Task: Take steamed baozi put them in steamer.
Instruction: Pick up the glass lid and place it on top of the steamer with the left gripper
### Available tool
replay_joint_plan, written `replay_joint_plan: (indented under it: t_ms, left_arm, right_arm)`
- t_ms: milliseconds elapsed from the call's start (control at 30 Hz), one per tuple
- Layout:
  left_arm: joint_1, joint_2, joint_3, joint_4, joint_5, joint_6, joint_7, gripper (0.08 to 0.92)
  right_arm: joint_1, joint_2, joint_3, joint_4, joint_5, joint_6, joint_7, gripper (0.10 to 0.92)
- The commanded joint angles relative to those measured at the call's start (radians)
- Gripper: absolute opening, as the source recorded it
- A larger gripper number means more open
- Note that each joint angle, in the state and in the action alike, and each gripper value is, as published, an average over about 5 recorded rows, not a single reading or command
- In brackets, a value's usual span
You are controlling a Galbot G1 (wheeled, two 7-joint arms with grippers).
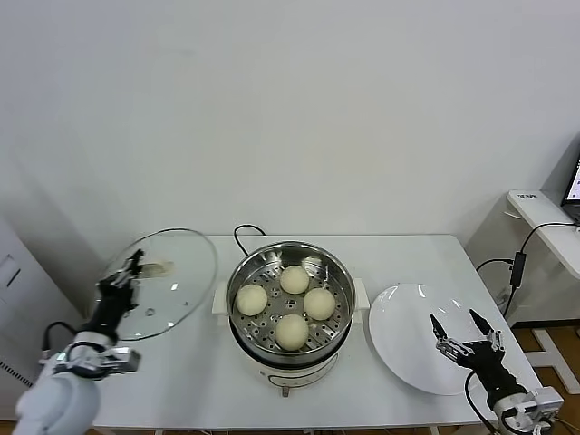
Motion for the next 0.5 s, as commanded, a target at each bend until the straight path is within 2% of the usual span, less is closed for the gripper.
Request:
replay_joint_plan:
  t_ms: [33,233,367,500]
  left_arm:
    - [-0.128,0.012,0.460,-0.183,0.261,0.445,0.119,0.122]
    - [-0.232,-0.103,0.634,-0.112,0.391,0.546,0.175,0.122]
    - [-0.273,-0.195,0.695,-0.071,0.478,0.560,0.206,0.122]
    - [-0.293,-0.239,0.736,-0.043,0.537,0.563,0.235,0.122]
  right_arm:
    - [-0.026,-0.014,0.058,-0.047,0.014,0.003,-0.034,0.823]
    - [-0.044,-0.019,0.081,-0.044,0.010,-0.002,-0.031,0.823]
    - [-0.045,-0.017,0.083,-0.040,0.006,-0.006,-0.028,0.823]
    - [-0.049,-0.012,0.084,-0.037,-0.001,-0.006,-0.027,0.823]
